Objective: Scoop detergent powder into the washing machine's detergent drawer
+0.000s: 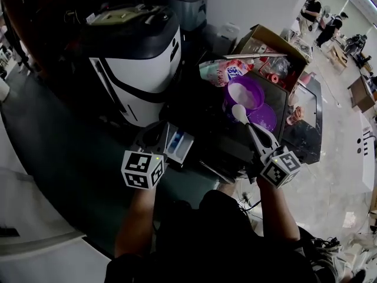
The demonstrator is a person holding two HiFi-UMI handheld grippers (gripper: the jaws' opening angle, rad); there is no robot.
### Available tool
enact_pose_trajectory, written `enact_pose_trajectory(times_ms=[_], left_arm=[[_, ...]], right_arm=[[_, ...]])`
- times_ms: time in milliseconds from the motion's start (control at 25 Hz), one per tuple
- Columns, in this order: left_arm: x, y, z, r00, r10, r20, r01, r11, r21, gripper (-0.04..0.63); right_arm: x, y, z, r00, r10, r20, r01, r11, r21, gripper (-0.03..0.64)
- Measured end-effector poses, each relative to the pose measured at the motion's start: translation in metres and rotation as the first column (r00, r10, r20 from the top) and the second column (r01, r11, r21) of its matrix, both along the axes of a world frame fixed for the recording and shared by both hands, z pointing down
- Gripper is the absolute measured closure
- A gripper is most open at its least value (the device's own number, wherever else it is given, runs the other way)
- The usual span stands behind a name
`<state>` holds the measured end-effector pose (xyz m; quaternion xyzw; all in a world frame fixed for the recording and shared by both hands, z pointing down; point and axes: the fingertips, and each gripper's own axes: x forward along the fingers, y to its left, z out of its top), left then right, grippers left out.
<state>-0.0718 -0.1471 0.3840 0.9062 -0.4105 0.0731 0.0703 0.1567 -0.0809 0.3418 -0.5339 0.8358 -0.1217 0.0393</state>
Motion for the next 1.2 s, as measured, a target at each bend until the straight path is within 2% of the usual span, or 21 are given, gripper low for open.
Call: enact_pose_trajectory(times_ms=[280,600,760,1200], left_arm=[[0.001,-0.022,-0.007,1.0,-0.028,0.014,0.028,1.0,-0.004,0.588],[0.053,-0.061,-0.004,1.0,-0.008,0.015,0.009,0.999,-0.048,0.588],[0.083,-0.084,-0.004,1.0,-0.006,0.016,0.007,0.998,-0.055,0.588],[0.152,-0.117,0.002,0.999,0.028,0.036,-0.025,0.997,-0.08,0.588]], right_arm=[[0.016,-0.024,0.002,1.0,0.008,0.03,-0.008,1.0,0.009,0.595],[0.049,-0.075,0.014,0.999,-0.01,0.053,0.011,1.0,-0.019,0.595],[0.065,-0.095,0.023,0.999,-0.032,0.026,0.033,0.999,-0.037,0.595],[0.132,-0.128,0.045,0.996,-0.016,-0.09,0.007,0.995,-0.099,0.595]])
